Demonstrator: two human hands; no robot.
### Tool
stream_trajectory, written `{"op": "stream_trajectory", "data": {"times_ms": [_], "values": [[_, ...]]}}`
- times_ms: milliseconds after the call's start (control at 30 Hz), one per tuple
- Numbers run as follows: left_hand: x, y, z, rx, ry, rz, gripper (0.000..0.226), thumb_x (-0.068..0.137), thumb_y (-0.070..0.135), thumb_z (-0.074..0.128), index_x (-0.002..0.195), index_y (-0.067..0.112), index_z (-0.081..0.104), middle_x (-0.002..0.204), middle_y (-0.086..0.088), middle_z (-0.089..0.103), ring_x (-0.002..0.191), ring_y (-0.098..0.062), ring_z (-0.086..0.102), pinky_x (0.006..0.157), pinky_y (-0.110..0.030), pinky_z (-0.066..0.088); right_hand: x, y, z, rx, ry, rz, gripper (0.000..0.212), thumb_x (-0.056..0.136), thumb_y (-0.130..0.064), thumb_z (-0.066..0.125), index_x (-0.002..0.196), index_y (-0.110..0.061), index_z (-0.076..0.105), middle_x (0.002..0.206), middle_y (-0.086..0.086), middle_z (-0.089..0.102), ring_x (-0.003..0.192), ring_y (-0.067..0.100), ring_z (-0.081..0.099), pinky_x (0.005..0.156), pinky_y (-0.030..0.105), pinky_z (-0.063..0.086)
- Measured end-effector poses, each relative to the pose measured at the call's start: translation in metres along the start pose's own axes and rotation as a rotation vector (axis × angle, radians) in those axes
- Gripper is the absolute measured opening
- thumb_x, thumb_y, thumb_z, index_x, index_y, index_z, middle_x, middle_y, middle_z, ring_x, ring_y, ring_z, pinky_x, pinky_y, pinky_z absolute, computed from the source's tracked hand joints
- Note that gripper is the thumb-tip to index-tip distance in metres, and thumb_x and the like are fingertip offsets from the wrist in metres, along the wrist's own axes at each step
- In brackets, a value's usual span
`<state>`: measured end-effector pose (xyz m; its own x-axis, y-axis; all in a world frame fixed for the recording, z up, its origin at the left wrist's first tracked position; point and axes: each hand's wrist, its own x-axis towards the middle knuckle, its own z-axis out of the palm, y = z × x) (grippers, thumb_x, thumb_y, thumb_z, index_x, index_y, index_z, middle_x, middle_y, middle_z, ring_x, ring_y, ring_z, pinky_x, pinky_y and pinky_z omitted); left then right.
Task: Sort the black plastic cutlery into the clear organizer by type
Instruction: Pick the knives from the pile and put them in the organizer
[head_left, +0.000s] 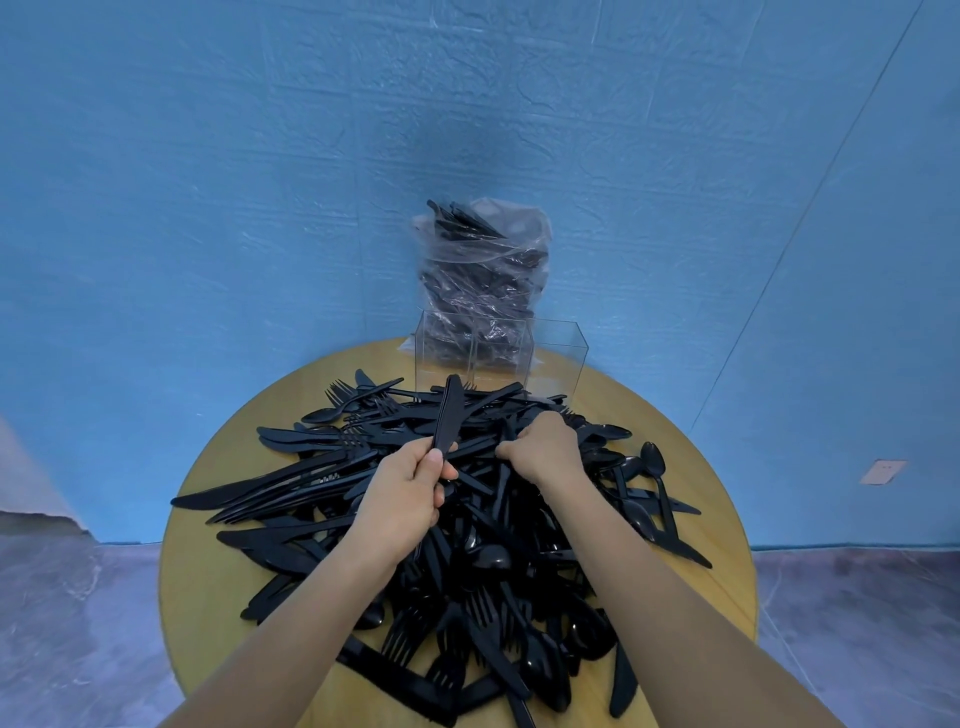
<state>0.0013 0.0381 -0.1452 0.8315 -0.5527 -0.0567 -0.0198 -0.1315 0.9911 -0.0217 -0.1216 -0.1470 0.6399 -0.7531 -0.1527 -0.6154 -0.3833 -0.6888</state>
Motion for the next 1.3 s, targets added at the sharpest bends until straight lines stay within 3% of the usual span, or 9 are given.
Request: {"op": "stream_trajectory", "data": {"times_ms": [133,267,433,567,667,900,1000,1167,1300], "values": [[0.001,0.001,0.001,0.009,0.0,0.011,0.026,0.102,0.014,0.033,0.092,0.018,0.056,0.076,0.0,0.051,0.056,-0.008,0.039,0.051,-0.022,0.033,0.002,0.003,-0.007,0.274,-0.049,0.004,0.046,0.082,-0.005,0.064,0.057,-0.017,0.028,0.055,0.001,0.029,0.046,0.015,0.026,0.047,0.025,0.024],[0.001,0.003,0.003,-0.003,-0.002,0.023,0.026,0.102,0.014,0.033,0.096,0.021,0.057,0.076,0.002,0.052,0.057,-0.007,0.041,0.05,-0.02,0.034,0.004,0.002,-0.014,0.499,-0.043,-0.012,0.017,0.082,-0.012,0.066,0.074,-0.011,0.051,0.076,0.019,0.058,0.066,0.022,0.05,0.063,0.034,0.045],[0.003,0.006,0.006,0.015,-0.003,0.039,0.025,0.102,0.014,0.033,0.107,0.019,0.057,0.079,0.002,0.052,0.059,-0.008,0.042,0.054,-0.022,0.038,0.004,-0.002,-0.032,0.639,0.054,-0.095,0.008,0.093,-0.018,0.057,0.091,-0.011,0.056,0.083,0.003,0.058,0.082,0.024,0.059,0.083,0.044,0.051],[0.007,0.011,0.009,0.036,0.001,0.075,0.025,0.102,0.015,0.033,0.104,0.018,0.058,0.08,0.002,0.053,0.06,-0.007,0.045,0.056,-0.02,0.043,-0.003,-0.011,-0.051,0.749,0.136,-0.17,0.009,0.094,-0.016,0.056,0.086,-0.014,0.055,0.077,0.0,0.056,0.073,0.019,0.057,0.071,0.036,0.05],[0.01,0.017,0.011,0.039,0.01,0.104,0.025,0.102,0.016,0.033,0.099,0.021,0.057,0.08,0.002,0.052,0.062,-0.008,0.046,0.058,-0.02,0.046,-0.01,-0.021,-0.07,0.83,0.155,-0.226,0.01,0.094,-0.012,0.057,0.084,-0.014,0.057,0.077,0.001,0.058,0.074,0.018,0.056,0.075,0.036,0.051],[0.01,0.03,0.028,-0.046,-0.025,0.138,0.024,0.102,0.014,0.034,0.102,0.007,0.057,0.08,-0.001,0.052,0.071,-0.01,0.056,0.071,-0.024,0.054,-0.041,-0.03,-0.078,0.861,0.042,-0.318,0.008,0.092,-0.009,0.059,0.084,-0.01,0.062,0.066,-0.002,0.06,0.059,0.011,0.056,0.049,0.018,0.043],[0.003,0.03,0.034,-0.071,-0.062,0.174,0.025,0.102,0.015,0.034,0.1,0.017,0.059,0.079,-0.002,0.056,0.075,-0.013,0.059,0.071,-0.025,0.055,-0.052,-0.023,-0.063,0.866,-0.022,-0.291,0.007,0.092,-0.007,0.057,0.09,-0.006,0.063,0.07,0.002,0.063,0.054,0.006,0.058,0.044,0.014,0.041],[-0.008,0.03,0.037,-0.016,-0.054,0.216,0.024,0.102,0.017,0.036,0.102,0.023,0.059,0.085,-0.005,0.067,0.072,-0.012,0.06,0.068,-0.026,0.051,-0.058,-0.014,-0.044,0.939,-0.032,-0.211,0.01,0.091,-0.005,0.058,0.087,-0.011,0.066,0.079,0.004,0.069,0.07,0.015,0.064,0.06,0.024,0.052],[-0.011,0.029,0.038,0.013,-0.04,0.207,0.025,0.101,0.018,0.038,0.098,0.032,0.058,0.092,-0.002,0.071,0.082,-0.02,0.065,0.076,-0.033,0.053,-0.059,-0.012,-0.035,0.85,0.062,-0.233,0.013,0.088,-0.007,0.063,0.079,-0.015,0.066,0.071,0.003,0.063,0.064,0.017,0.054,0.056,0.024,0.04]]}}
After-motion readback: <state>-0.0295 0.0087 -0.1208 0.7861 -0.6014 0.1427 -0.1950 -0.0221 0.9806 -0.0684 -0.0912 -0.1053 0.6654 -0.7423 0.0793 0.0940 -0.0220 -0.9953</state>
